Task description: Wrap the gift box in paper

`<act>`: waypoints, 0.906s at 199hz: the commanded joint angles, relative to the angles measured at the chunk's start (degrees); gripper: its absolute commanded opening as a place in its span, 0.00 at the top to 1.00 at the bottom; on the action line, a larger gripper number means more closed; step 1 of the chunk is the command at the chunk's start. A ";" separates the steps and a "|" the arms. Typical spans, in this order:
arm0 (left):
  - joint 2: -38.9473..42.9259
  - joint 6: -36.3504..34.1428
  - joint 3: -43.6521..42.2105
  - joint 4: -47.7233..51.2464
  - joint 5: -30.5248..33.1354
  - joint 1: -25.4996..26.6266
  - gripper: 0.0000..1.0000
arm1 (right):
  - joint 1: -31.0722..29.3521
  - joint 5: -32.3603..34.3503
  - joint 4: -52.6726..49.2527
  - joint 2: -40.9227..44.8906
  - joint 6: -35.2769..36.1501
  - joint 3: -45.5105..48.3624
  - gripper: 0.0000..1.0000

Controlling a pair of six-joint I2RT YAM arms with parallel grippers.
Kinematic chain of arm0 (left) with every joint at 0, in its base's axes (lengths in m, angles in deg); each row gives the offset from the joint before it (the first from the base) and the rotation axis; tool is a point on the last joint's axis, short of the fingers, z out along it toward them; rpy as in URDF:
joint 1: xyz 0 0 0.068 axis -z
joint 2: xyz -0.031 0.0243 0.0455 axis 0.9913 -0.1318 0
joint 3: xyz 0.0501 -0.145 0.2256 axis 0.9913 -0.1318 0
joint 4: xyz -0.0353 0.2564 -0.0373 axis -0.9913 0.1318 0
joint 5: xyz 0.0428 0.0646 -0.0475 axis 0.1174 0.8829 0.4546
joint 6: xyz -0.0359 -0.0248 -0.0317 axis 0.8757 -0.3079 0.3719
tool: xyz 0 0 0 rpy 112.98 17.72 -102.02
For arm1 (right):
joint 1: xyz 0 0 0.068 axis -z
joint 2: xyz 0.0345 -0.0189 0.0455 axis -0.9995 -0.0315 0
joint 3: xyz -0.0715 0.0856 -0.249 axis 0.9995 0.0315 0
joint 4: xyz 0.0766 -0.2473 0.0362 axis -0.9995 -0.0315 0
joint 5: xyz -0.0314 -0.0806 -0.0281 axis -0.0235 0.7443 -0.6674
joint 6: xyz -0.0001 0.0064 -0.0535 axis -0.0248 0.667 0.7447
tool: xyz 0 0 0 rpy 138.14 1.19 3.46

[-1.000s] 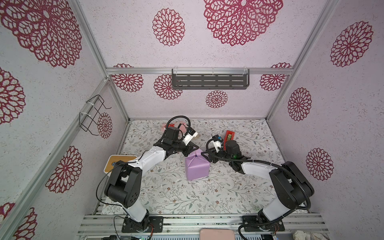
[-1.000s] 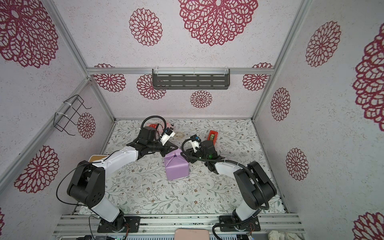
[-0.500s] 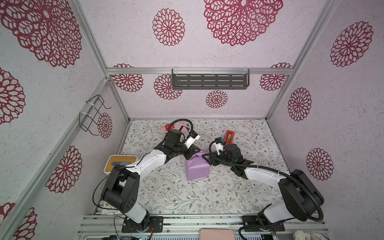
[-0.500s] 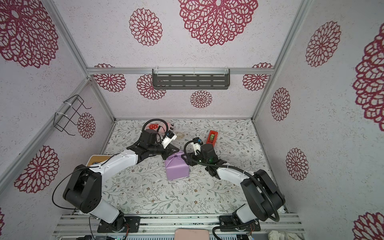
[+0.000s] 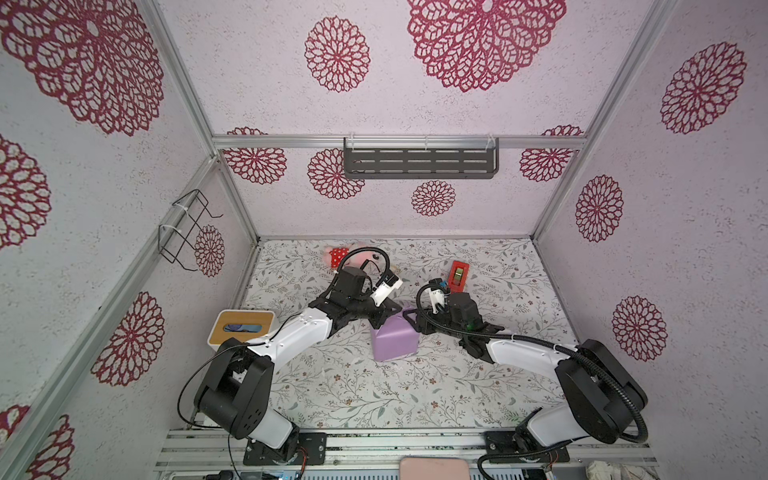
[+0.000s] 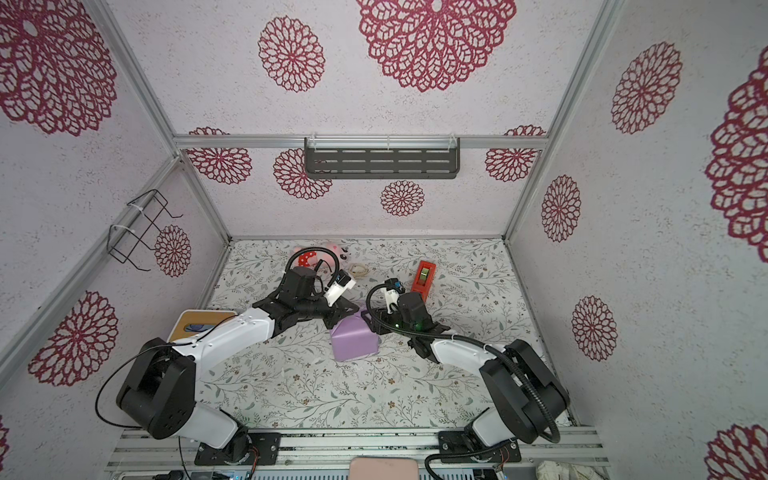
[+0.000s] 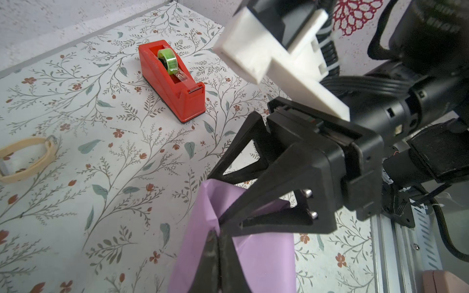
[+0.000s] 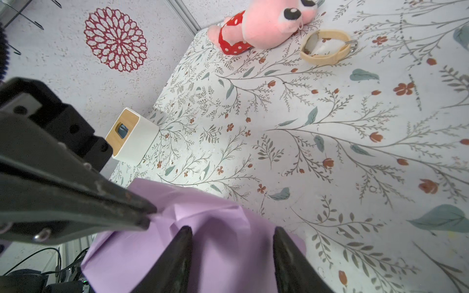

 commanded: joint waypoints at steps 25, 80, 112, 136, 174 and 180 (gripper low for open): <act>3.25 2.40 -2.16 -2.30 1.21 1.57 0.98 | -0.63 3.57 -1.08 1.29 -1.77 1.65 0.47; 3.39 5.63 -4.90 -3.71 2.76 2.57 0.95 | -0.63 3.79 -1.08 3.13 -1.75 1.82 0.45; 3.30 7.37 -6.29 -5.06 3.66 3.40 0.89 | -0.63 3.77 -1.08 3.56 -1.92 1.74 0.45; 3.13 8.54 -7.38 -5.88 3.90 4.03 0.87 | -0.65 4.38 -1.51 4.30 -1.91 1.82 0.45; 3.07 9.60 -9.24 -6.32 3.93 4.39 0.82 | -0.63 4.98 -2.29 6.05 -1.86 1.65 0.44; 3.14 9.82 -9.47 -6.33 3.85 4.39 0.81 | -0.63 5.08 -2.52 6.34 -1.82 1.53 0.44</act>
